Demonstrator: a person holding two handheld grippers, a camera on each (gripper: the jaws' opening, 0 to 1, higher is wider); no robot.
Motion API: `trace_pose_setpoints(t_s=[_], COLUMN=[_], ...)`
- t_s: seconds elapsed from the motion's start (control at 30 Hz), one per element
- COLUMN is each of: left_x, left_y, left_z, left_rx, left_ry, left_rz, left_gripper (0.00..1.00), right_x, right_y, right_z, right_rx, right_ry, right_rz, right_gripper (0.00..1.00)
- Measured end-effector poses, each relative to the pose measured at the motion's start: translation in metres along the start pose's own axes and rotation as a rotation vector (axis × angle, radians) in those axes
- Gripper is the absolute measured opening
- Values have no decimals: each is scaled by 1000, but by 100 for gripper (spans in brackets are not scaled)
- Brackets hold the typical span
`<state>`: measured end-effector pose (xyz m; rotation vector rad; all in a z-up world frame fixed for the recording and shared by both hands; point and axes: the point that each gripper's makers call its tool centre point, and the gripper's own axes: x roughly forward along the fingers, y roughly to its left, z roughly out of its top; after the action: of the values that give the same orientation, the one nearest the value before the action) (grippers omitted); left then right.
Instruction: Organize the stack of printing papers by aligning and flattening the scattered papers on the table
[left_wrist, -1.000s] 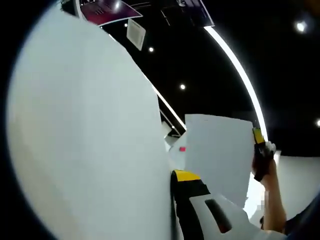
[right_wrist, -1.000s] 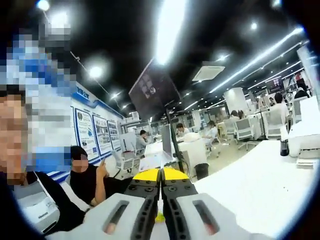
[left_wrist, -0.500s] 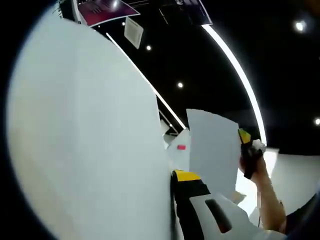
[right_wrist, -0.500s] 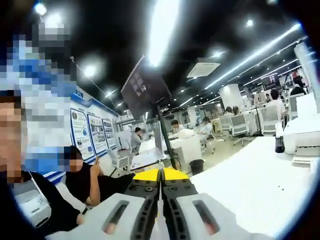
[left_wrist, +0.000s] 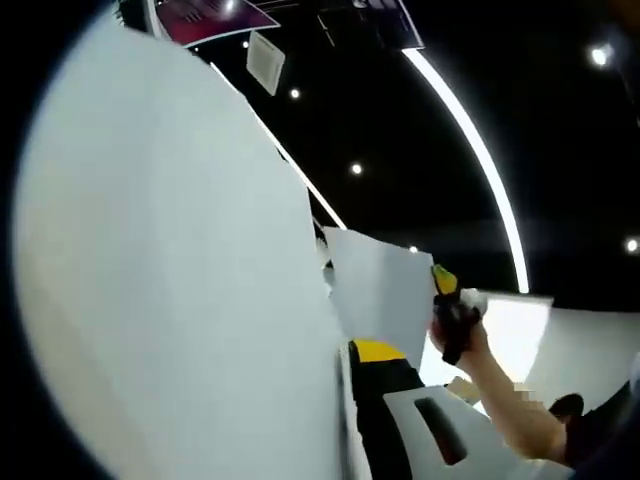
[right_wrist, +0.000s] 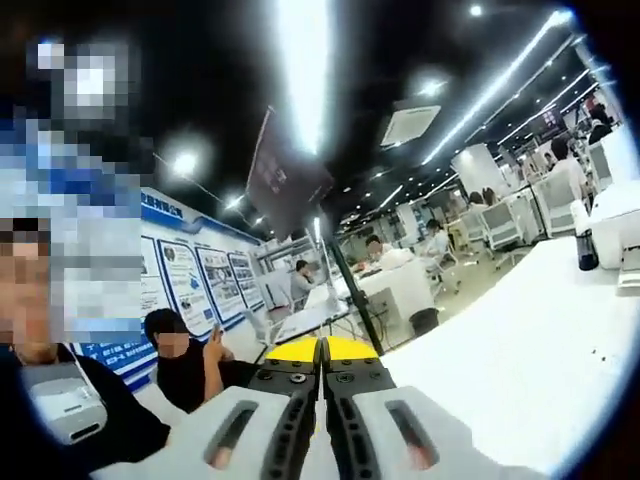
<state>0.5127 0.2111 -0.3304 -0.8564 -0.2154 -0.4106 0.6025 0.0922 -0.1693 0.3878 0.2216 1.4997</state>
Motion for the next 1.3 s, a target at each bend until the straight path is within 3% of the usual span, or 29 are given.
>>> trace_pose_setpoints(t_s=[0.47,0.8,1.0,1.3], left_x=[2,3,4,5], left_y=[-7,-8,-7,-8], left_z=[-5,-7,-7,-9], left_rx=[29,53,52,66], left_ry=[19,34,33,40], left_rz=[-26,-37,-37,-40], left_gripper=[20,22,22,22], right_x=[39,66,79,97], right_y=[-11,-9,-3,12], right_z=[-12,-29,-39,-61], right_rx=[1,16,32,22], right_ry=[53,100,112,199], right_rz=[11,44,68,102], right_gripper=[0,0,0,0])
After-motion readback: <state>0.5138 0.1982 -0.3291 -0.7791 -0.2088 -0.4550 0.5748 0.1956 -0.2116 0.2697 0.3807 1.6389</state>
